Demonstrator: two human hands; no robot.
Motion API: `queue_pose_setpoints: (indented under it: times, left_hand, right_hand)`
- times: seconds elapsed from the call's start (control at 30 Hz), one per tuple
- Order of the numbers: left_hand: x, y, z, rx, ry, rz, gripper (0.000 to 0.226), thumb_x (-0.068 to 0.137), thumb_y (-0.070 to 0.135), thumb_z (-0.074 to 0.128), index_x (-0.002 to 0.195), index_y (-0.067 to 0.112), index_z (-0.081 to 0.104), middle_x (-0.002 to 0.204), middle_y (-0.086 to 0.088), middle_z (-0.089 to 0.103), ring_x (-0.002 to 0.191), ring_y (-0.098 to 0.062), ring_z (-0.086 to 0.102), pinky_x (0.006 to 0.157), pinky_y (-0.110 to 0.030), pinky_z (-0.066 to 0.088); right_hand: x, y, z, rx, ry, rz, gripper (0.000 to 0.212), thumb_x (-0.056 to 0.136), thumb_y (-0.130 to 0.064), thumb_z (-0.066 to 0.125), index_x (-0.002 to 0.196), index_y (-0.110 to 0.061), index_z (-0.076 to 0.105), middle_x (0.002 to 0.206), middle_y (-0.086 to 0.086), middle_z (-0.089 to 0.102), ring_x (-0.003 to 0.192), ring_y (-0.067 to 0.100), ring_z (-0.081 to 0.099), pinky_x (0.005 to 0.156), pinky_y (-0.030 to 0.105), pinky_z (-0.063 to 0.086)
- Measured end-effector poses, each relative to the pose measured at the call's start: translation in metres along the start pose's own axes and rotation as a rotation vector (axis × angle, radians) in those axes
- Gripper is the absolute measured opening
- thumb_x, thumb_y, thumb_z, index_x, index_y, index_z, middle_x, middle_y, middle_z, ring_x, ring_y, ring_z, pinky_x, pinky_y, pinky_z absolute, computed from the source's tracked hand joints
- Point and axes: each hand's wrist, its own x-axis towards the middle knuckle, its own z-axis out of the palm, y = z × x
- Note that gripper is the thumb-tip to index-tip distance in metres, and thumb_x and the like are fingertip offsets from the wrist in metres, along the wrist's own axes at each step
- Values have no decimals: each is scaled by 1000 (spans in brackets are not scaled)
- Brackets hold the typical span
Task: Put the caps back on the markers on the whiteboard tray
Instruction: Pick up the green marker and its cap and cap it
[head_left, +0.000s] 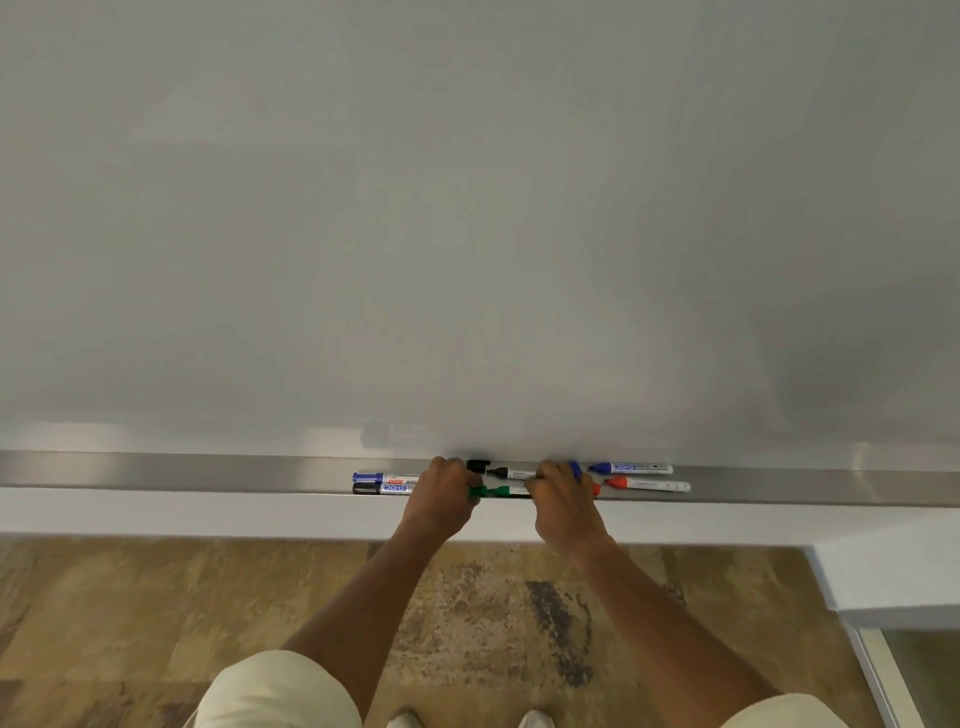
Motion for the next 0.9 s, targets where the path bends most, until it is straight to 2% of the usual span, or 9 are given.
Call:
queue_pose_setpoints:
  times: [0.17, 0.27, 0.33, 0.37, 0.43, 0.57, 0.73, 0.9]
  left_hand:
    - [-3, -1, -4, -119, 39, -20, 20, 92, 19, 73, 111, 18, 79, 104, -9, 76, 81, -17, 60, 75, -25, 50]
    - [-7, -2, -20, -258, 66, -47, 24, 87, 17, 78, 111, 15, 79, 100, -5, 80, 80, -14, 67, 83, -22, 52]
    - [-10, -3, -39, -371, 101, -51, 24, 82, 14, 82, 106, 14, 80, 88, 0, 80, 74, -1, 69, 89, -23, 57]
    - [-12, -2, -51, -420, 118, -39, 22, 80, 13, 84, 102, 15, 81, 82, 6, 78, 68, 6, 68, 88, -20, 57]
    - [-14, -1, -77, -503, 155, -28, 20, 76, 14, 88, 94, 19, 81, 78, 17, 74, 68, 10, 69, 83, -12, 56]
    - [-21, 16, -135, -728, 215, 11, 21, 73, 9, 90, 90, 19, 83, 85, 9, 80, 81, -10, 77, 80, -12, 55]
    - [-42, 45, -193, -845, 224, 161, 22, 77, 7, 86, 97, 13, 83, 95, 3, 81, 88, -13, 76, 86, -18, 57]
    - [-69, 62, -217, -1031, 263, 170, 24, 74, 2, 87, 97, 8, 81, 92, -5, 82, 90, -22, 78, 87, -23, 59]
  right_hand:
    - [-3, 0, -8, -12, 29, -9, 34, 88, -2, 56, 116, -18, 65, 119, 1, 56, 112, 25, 54, 92, 41, 35]
    - [-11, 2, -24, 8, 91, -28, 37, 89, -3, 57, 121, -21, 65, 119, -1, 58, 111, 22, 56, 91, 41, 34]
    - [-17, 4, -43, 31, 163, -43, 36, 91, -4, 56, 121, -21, 65, 117, 0, 63, 107, 23, 58, 90, 43, 36]
    - [-22, 6, -55, 54, 201, -52, 35, 91, -4, 55, 121, -20, 66, 115, 0, 65, 106, 24, 59, 88, 44, 37]
    - [-27, 6, -82, 105, 267, -77, 35, 91, -4, 56, 121, -19, 66, 112, -1, 69, 106, 24, 59, 87, 44, 39]
    - [-38, 4, -142, 195, 391, -131, 31, 91, -4, 60, 118, -16, 69, 104, -1, 70, 101, 26, 59, 82, 46, 43]
    - [-49, -3, -206, 251, 514, -197, 29, 92, -5, 62, 119, -14, 68, 105, 1, 69, 99, 25, 58, 81, 47, 48]
    - [-68, -10, -235, 282, 577, -249, 29, 95, -10, 59, 123, -16, 64, 105, 1, 70, 96, 27, 57, 76, 49, 52]
